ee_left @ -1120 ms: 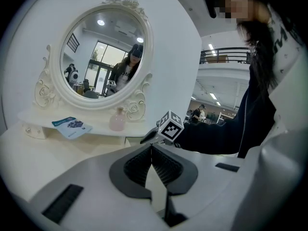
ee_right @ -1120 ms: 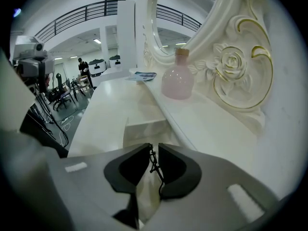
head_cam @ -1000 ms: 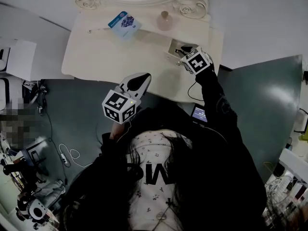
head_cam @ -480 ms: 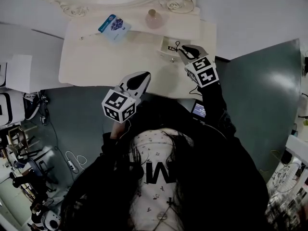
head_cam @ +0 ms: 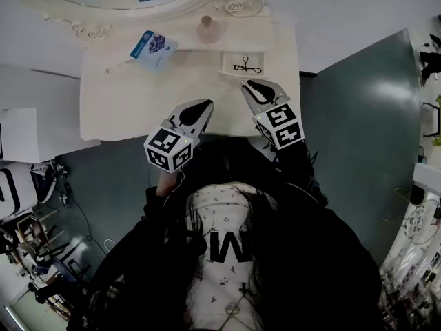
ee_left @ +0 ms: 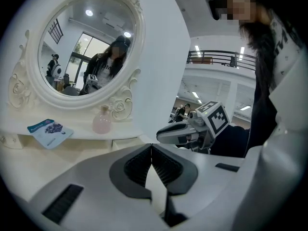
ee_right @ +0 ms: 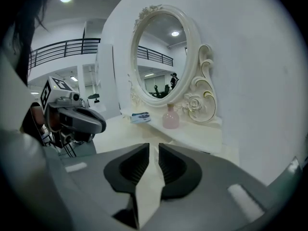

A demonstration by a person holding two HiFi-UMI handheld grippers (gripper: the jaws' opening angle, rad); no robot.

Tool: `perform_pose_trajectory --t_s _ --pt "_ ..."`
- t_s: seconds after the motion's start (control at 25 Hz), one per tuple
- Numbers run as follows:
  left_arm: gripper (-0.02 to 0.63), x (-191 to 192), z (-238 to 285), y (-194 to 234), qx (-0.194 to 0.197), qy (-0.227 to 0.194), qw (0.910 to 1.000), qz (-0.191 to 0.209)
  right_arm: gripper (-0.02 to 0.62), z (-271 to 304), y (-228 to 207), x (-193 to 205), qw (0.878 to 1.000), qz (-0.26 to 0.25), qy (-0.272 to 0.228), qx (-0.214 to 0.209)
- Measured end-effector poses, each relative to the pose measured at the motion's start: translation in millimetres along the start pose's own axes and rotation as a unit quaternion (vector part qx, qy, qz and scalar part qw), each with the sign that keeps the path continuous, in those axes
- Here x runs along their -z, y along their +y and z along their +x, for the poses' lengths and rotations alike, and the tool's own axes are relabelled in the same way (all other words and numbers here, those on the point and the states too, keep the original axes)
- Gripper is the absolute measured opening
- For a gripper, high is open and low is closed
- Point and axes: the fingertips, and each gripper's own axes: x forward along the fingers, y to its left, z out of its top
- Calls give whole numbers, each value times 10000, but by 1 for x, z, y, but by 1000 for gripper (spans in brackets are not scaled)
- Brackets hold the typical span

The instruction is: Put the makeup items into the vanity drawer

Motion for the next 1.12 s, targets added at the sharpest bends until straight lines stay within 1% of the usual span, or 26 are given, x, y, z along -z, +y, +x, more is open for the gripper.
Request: perform_pose_trajectory --t_s 0.2,0.56,0.72,0.92,1.12 --pt "0 2 -20 5 282 -20 9995 127 71 -4 36 -11 9991 309 -257 143" --pt "0 11 -76 17 677 -52 9970 377 71 1 111 -15 9973 485 -399 381" --pt "0 26 -100 19 915 83 9947 456 71 1 138 -10 9946 685 -452 634" --pt "0 43 -119 21 1133 206 9923 460 71 -2 171 2 9917 866 -445 844" --pt "0 49 -126 6 1437 268 9879 509 70 -19 188 14 9879 1023 -402 1097"
